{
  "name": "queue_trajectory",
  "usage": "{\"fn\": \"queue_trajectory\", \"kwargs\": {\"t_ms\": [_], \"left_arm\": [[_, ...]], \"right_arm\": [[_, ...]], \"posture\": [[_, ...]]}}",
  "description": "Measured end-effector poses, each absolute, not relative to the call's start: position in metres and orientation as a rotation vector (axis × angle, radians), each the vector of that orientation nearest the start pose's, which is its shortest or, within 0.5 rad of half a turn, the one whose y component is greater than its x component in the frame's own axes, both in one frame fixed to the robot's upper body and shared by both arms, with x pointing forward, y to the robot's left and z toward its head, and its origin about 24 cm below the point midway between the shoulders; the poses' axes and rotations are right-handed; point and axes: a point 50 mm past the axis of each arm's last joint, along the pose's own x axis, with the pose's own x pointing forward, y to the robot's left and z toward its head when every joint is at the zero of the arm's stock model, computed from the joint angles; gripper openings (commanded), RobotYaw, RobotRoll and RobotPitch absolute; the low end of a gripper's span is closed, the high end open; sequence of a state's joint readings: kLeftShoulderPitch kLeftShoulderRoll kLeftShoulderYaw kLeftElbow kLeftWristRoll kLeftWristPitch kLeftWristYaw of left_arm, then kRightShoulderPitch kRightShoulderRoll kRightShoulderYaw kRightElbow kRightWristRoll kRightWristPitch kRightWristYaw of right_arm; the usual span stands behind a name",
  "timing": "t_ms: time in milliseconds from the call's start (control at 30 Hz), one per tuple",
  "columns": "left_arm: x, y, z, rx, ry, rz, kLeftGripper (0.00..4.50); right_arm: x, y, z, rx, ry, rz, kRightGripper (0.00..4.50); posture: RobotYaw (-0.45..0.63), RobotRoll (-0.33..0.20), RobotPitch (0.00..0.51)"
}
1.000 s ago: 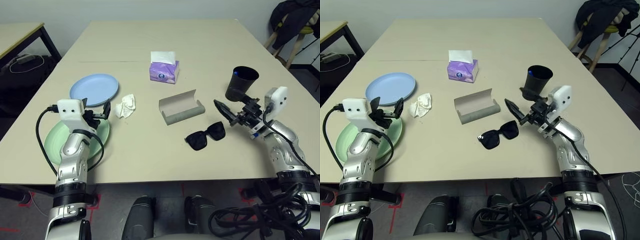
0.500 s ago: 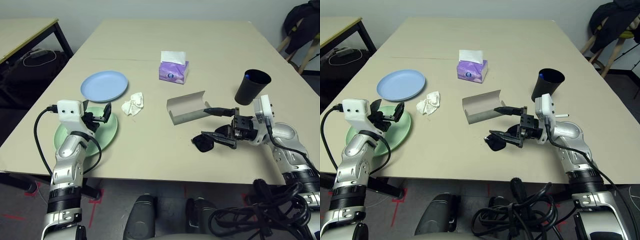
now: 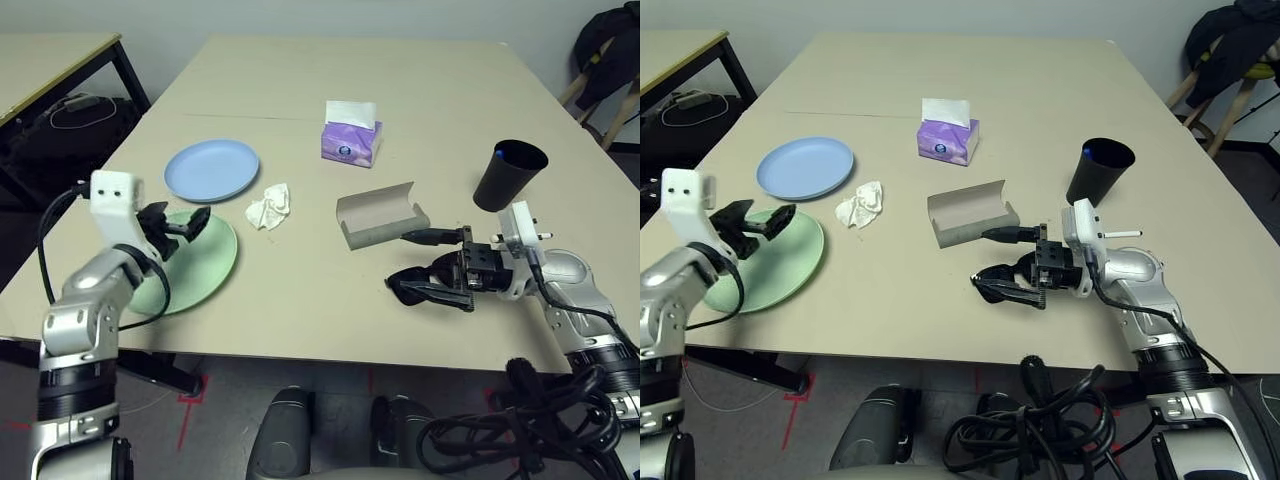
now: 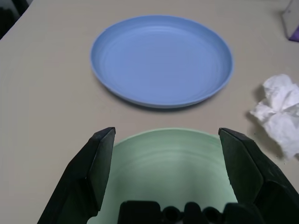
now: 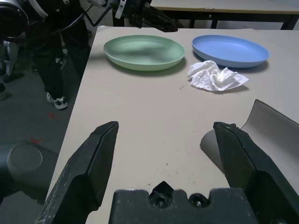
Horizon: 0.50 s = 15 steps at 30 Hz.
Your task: Organize and tidy the items on the table.
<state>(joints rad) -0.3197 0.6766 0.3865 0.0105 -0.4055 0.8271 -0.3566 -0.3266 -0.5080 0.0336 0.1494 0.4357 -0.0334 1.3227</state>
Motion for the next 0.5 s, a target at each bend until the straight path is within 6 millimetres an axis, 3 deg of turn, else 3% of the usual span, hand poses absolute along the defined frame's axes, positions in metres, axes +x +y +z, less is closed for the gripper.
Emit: {"fn": "queue_trajectory", "kwargs": {"t_ms": [200,500], "left_arm": [[0.271,0.338,0.139,0.007,0.469,0.085,4.5],[0.267,0.355,0.145,0.016,0.544,0.152,4.5]], "right_arm": [[0.274,-0.178,0.117,-0.2,-0.122,1.348,4.48],[0.273,-0.175,0.118,-0.2,-0.124,1.346,4.48]], "posture": [[0.2,0.0,0.077],[0.2,0.0,0.08]]}}
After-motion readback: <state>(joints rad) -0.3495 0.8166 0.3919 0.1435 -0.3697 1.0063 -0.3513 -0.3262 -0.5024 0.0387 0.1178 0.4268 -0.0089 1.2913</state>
